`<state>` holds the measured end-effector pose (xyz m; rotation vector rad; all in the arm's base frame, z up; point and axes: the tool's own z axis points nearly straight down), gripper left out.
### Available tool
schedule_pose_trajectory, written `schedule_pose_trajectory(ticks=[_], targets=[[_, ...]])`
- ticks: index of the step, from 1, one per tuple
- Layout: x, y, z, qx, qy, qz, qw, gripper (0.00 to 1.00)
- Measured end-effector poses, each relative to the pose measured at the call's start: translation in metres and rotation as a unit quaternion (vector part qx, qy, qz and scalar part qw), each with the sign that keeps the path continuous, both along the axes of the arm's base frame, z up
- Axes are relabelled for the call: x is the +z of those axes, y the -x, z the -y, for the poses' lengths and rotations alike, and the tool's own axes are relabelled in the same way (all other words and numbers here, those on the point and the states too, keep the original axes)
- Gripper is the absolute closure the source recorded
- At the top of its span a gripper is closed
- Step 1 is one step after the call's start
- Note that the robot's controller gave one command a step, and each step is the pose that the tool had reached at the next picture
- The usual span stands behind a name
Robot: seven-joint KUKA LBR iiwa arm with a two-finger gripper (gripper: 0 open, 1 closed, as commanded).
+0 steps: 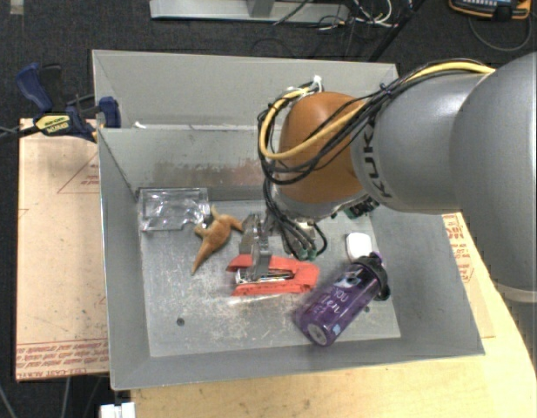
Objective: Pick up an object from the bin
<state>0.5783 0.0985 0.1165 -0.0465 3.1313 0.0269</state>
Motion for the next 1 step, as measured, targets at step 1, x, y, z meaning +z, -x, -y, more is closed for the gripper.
schedule_pose_trajectory(ticks=[1], targets=[[0.1158, -0.0083, 0.0048, 0.001, -0.001, 0.0007, 1.0, 1.0]])
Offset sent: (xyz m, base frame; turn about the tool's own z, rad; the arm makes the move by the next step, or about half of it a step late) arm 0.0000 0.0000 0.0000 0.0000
